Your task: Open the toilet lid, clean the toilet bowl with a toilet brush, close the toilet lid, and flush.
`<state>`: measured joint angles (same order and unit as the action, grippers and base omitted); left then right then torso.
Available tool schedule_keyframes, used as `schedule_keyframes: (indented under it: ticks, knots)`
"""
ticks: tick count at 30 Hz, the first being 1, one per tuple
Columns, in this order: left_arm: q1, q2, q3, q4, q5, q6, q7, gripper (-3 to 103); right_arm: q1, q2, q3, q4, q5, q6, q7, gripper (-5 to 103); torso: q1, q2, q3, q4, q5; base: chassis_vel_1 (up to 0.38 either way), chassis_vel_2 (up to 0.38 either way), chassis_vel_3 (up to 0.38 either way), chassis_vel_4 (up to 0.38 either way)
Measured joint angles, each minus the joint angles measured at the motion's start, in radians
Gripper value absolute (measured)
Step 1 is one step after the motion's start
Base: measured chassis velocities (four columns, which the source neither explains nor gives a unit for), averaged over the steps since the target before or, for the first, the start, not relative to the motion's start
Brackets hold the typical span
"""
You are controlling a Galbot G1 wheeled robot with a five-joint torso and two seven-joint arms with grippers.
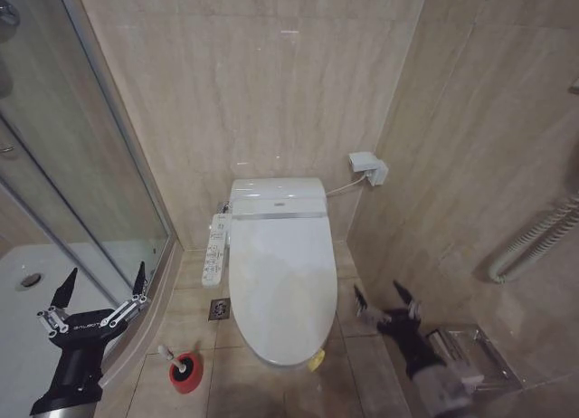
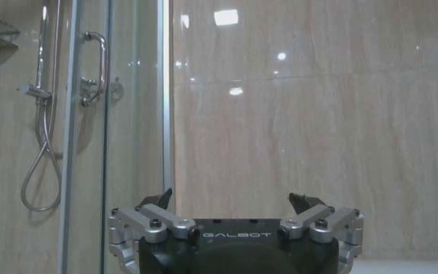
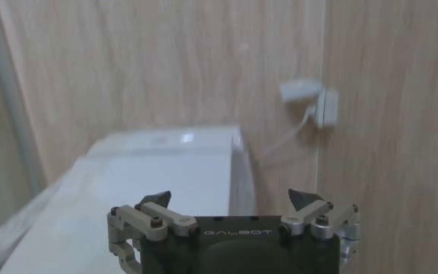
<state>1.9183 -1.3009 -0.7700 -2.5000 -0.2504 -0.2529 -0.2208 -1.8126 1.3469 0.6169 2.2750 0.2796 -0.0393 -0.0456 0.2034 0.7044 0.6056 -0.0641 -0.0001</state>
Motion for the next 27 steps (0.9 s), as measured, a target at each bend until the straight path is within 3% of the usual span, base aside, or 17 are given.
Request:
schedule_keyframes:
  ticks: [9, 16, 27]
  knots:
    - [0.000, 0.000, 0.000, 0.000, 0.000, 0.000, 0.000, 100, -0.084, 0.020, -0.016, -0.135, -0.081, 0.095, -0.039, 100, -0.001, 0.000, 0.000, 0.0001, 0.0001, 0.009, -0.012, -0.009, 0.008]
    - [0.000, 0.000, 0.000, 0.000, 0.000, 0.000, 0.000, 100, -0.063, 0.038, -0.061, -0.282, -0.162, 0.155, -0.041, 100, 0.000, 0.000, 0.000, 0.0001, 0.0001, 0.000, 0.000, 0.000, 0.000]
    - [0.000, 0.000, 0.000, 0.000, 0.000, 0.000, 0.000, 100, 0.045, 0.059, -0.129, -0.487, -0.189, 0.150, -0.007, 100, -0.001, 0.000, 0.000, 0.0001, 0.0000, 0.000, 0.000, 0.000, 0.000]
